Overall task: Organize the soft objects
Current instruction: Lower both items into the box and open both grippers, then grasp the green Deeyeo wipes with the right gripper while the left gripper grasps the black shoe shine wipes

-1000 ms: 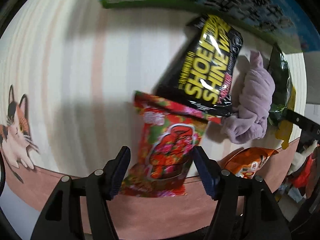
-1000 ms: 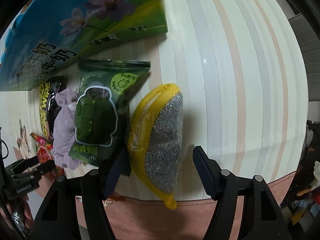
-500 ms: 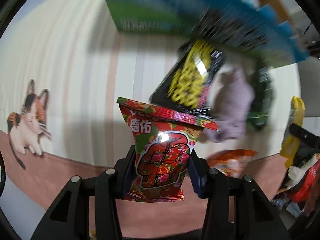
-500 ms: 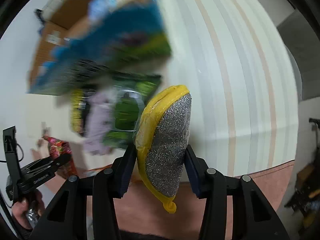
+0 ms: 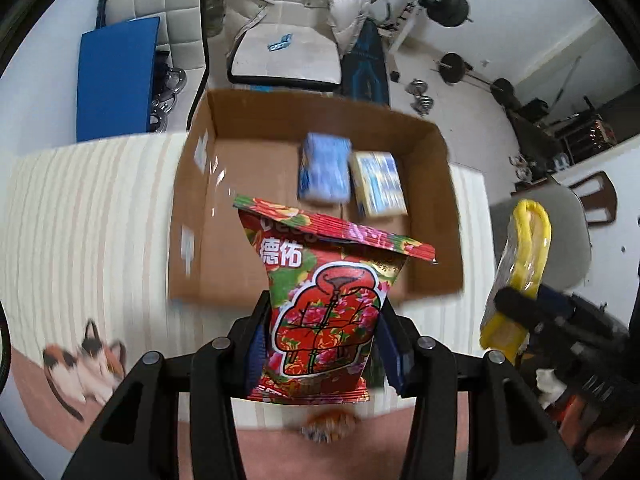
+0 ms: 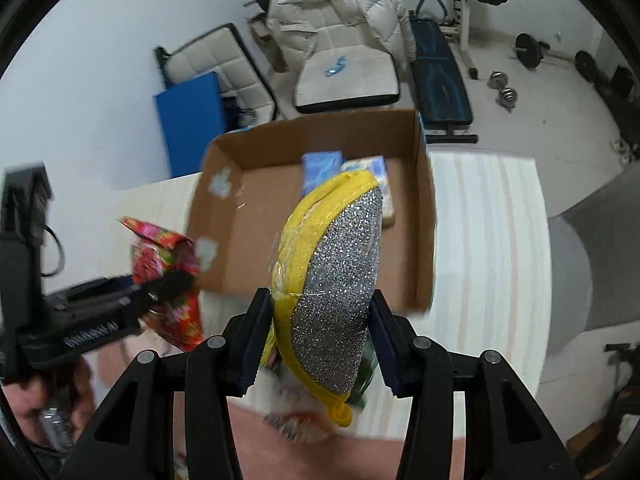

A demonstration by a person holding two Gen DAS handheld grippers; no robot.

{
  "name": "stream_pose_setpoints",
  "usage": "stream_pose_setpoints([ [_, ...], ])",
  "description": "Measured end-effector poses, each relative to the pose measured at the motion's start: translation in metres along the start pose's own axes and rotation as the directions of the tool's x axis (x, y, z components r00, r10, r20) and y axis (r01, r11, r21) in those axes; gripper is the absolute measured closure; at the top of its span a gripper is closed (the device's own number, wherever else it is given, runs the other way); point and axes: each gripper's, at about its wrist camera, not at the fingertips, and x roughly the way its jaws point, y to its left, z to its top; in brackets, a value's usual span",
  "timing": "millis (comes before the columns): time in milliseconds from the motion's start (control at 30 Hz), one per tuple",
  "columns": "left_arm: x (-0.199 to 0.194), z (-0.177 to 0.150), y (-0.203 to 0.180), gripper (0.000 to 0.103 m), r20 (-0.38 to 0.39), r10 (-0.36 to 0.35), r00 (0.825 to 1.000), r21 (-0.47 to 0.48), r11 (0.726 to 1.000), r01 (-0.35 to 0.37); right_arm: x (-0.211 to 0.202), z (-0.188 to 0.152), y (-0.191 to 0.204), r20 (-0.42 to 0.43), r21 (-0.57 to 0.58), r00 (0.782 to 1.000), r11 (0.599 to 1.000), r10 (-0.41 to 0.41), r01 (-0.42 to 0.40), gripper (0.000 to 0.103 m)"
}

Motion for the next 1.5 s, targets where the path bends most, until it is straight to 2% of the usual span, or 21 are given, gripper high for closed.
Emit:
stream_pose_setpoints([
  [67,0.017,0.026,0.009,0.058,-0.031,-0.016,0.999,-0.033,0.999,0.015,0.029,0.021,0.005,-0.032,0.006,0.999,0.999,-0.043,0.043,0.053],
  [167,0.057,0.064,0.023,0.058,-0.102,-0.024,0.995,-0.087,0.996,0.015,0.084,0.040,0.000,-0.133,0.035,0.987,0.994,-0.096,0.101,0.053],
  [267,0.100,0.092,0.035,0.058,-0.146,-0.023,0.989,-0.120,0.993,0.005,0.138,0.035,-0.009,-0.211,0.066,0.971,0.990,-0.110,0.126,0.053],
  [367,0.133,0.113,0.042,0.058,-0.190,-0.026,0.981,-0.144,0.990,-0.002,0.170,0.032,-0.015,-0.265,0.070,0.955,0.985,-0.132,0.155,0.053],
  [567,0.173,0.142,0.047,0.058,-0.242,0.013,0.970,-0.150,0.987,-0.051,0.205,0.034,-0.012,-0.300,0.024,0.936,0.980,-0.183,0.199,0.053],
  [733,0.192,0.157,0.043,0.057,-0.269,0.048,0.962,-0.118,0.990,-0.082,0.219,0.034,-0.010,-0.331,0.020,0.927,0.981,-0.177,0.195,0.053],
  [800,0.197,0.161,0.041,0.057,-0.287,0.043,0.957,-0.103,0.992,-0.075,0.227,0.035,-0.011,-0.348,0.035,0.922,0.980,-0.169,0.193,0.050],
  [867,0.195,0.161,0.040,0.057,-0.302,0.047,0.952,-0.097,0.992,-0.080,0.234,0.035,-0.014,-0.374,0.054,0.915,0.982,-0.150,0.183,0.048],
  [933,0.192,0.164,0.040,0.056,-0.303,0.056,0.952,-0.091,0.992,-0.087,0.234,0.035,-0.016,-0.376,0.069,0.915,0.980,-0.147,0.186,0.040],
  [1033,0.176,0.169,0.039,0.042,-0.265,0.038,0.964,-0.077,0.995,-0.061,0.232,0.036,-0.020,-0.367,0.098,0.924,0.983,-0.109,0.155,0.033],
  [1100,0.159,0.169,0.037,0.021,-0.225,0.061,0.973,-0.062,0.995,-0.077,0.224,0.038,-0.018,-0.353,0.106,0.931,0.985,-0.092,0.138,0.023],
  [1133,0.153,0.169,0.036,0.018,-0.206,0.072,0.976,-0.056,0.995,-0.085,0.221,0.039,-0.017,-0.344,0.107,0.935,0.986,-0.082,0.126,0.020],
  [1167,0.145,0.167,0.034,0.014,-0.186,0.081,0.979,-0.046,0.995,-0.091,0.219,0.040,-0.017,-0.336,0.108,0.939,0.987,-0.075,0.118,0.012],
  [1200,0.138,0.164,0.032,0.011,-0.169,0.089,0.982,-0.031,0.995,-0.096,0.213,0.041,-0.013,-0.324,0.104,0.943,0.988,-0.077,0.116,0.000],
  [1300,0.117,0.152,0.028,0.003,-0.100,0.122,0.988,-0.004,0.992,-0.123,0.196,0.045,0.000,-0.276,0.056,0.953,0.987,-0.129,0.150,0.000],
  [1500,0.085,0.107,0.029,0.002,-0.020,0.115,0.993,0.006,0.993,-0.115,0.160,0.041,0.006,-0.194,0.024,0.969,0.986,-0.155,0.163,0.000],
])
